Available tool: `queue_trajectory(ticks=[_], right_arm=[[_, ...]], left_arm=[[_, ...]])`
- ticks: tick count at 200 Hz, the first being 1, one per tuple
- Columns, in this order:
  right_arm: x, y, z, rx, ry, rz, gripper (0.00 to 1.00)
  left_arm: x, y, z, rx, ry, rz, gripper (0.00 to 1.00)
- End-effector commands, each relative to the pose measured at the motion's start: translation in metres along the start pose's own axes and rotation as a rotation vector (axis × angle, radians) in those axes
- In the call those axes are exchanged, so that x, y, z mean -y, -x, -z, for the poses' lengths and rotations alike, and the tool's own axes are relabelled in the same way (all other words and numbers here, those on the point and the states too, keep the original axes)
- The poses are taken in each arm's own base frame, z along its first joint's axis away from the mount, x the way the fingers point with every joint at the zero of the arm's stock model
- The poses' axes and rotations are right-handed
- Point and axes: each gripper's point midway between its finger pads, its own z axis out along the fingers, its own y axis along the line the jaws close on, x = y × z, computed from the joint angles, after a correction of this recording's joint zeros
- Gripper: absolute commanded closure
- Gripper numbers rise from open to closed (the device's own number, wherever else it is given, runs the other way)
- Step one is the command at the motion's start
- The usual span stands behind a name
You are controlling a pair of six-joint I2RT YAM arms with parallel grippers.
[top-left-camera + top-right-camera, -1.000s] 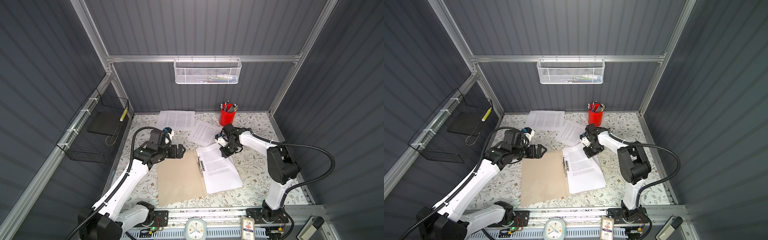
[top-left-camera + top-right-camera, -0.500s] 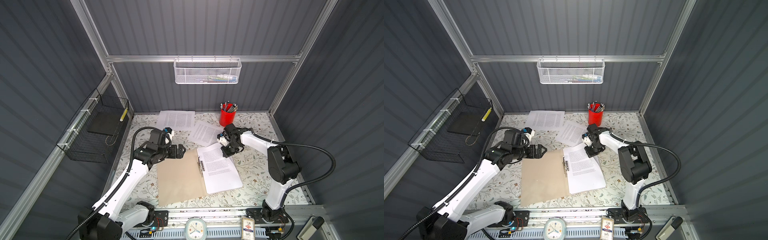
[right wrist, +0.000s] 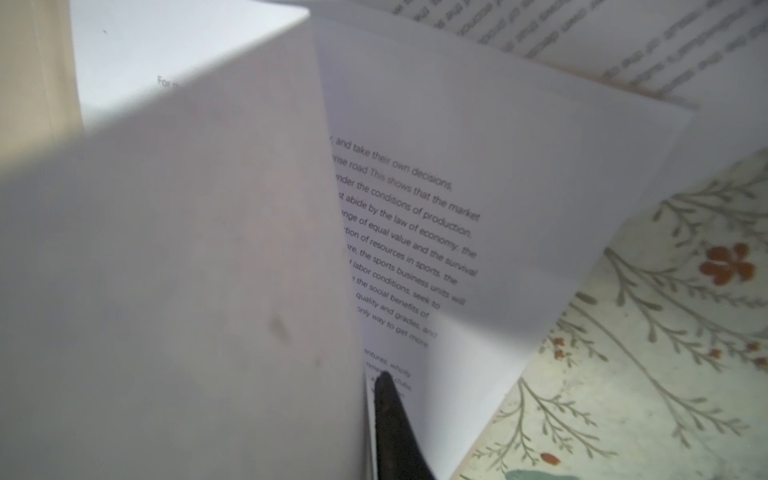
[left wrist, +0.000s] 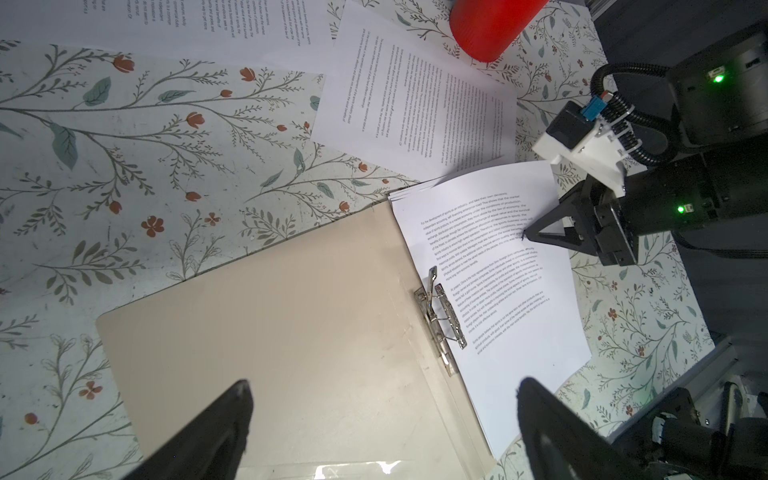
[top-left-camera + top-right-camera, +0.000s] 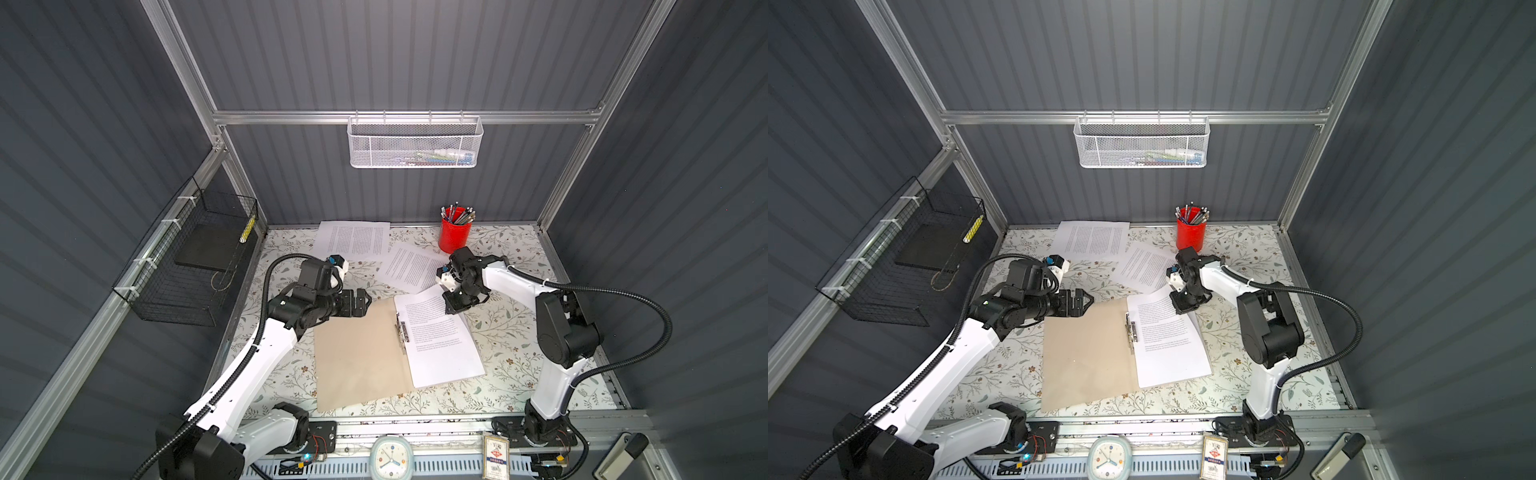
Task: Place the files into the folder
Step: 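Release the sheet and move both grippers toward the loose sheets by the pen cup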
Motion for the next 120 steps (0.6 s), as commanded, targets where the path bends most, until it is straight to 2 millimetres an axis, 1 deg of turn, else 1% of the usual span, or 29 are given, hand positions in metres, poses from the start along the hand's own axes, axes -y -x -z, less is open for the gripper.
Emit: queue_trajectory(ticks=[1,12,22,31,40,41,42,43,44,46,65,92,120], right_arm=[[-0.002,-0.008,-0.006,-0.03,0.022,-0.016,0.82],[-0.002,-0.007,-0.005,-0.021,0.022,-0.015,0.77],[-0.003,-0.007,-0.004,-0.011,0.021,-0.016,0.7],[-0.001,-0.006,-0.003,-0.003,0.012,-0.018,0.61],[0.001,-0.006,-0.001,0.007,0.0,-0.02,0.49],[0.0,-0.006,-0.001,0.008,0.0,-0.019,0.44],[0.0,-0.006,-0.001,0.009,0.0,-0.019,0.25],[0.0,-0.005,0.0,0.012,0.0,-0.018,0.13],[0.0,-0.005,0.0,0.014,-0.001,-0.018,0.07],[0.0,-0.005,0.001,0.015,-0.001,-0.018,0.02],[-0.001,-0.005,0.006,0.03,-0.002,-0.018,0.01],[-0.001,-0.002,0.021,0.078,-0.026,-0.02,0.01],[0.012,0.003,0.042,0.139,-0.121,-0.034,0.01]], left_arm=[[-0.001,-0.006,-0.002,-0.02,-0.008,-0.009,0.0],[-0.001,-0.006,-0.002,-0.021,-0.008,-0.009,0.0],[-0.001,-0.006,-0.002,-0.021,-0.008,-0.009,0.0],[-0.001,-0.006,-0.002,-0.021,-0.008,-0.009,0.0],[-0.001,-0.006,-0.002,-0.021,-0.008,-0.008,0.0],[-0.001,-0.006,-0.002,-0.021,-0.008,-0.008,0.0],[-0.001,-0.006,-0.002,-0.021,-0.007,-0.008,0.0],[-0.002,-0.006,-0.002,-0.022,-0.006,-0.008,0.0],[-0.002,-0.006,-0.002,-0.021,-0.006,-0.008,0.0],[-0.002,-0.006,-0.002,-0.021,-0.007,-0.008,0.0],[-0.002,-0.006,-0.002,-0.021,-0.004,-0.008,0.0],[-0.003,-0.007,-0.002,-0.023,0.002,-0.007,0.0],[-0.006,-0.007,-0.004,-0.025,0.018,-0.004,0.0]])
